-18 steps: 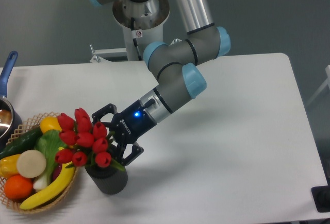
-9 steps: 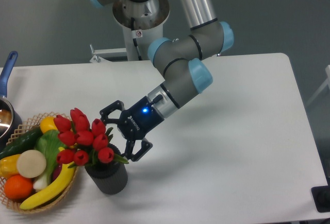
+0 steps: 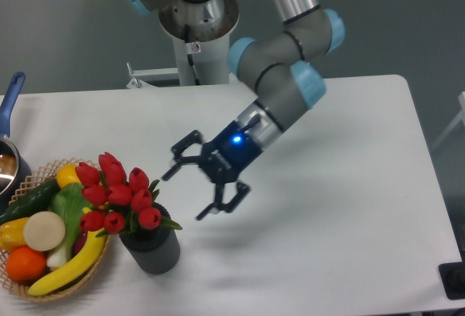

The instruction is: Insert the flowers into the vase

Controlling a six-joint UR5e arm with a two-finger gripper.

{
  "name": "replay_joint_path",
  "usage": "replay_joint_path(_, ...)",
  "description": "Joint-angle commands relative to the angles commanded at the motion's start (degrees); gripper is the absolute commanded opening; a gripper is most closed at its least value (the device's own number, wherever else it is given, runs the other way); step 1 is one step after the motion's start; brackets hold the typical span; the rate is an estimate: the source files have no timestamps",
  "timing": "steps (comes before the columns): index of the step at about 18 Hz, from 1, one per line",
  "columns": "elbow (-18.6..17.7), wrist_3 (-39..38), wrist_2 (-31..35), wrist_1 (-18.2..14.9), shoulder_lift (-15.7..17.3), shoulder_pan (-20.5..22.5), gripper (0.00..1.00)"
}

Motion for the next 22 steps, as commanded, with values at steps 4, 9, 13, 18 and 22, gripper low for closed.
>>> replay_joint_path(4,3.2,0.1,17.0,0.0,0.0,1.4,1.00)
replay_joint_path(9,5.6,4.0,30.8,0.0,-0.3,1.9,1.00)
replay_joint_path(13,7.0,7.4,44.1,-0.2,-1.5,2.6,1.00)
replay_joint_path(18,6.2,13.8,46.7,-0.3,-1.7,4.0,1.00)
replay_joint_path(22,5.2,13.6,47.7,-0.1,-2.3,4.0,1.00)
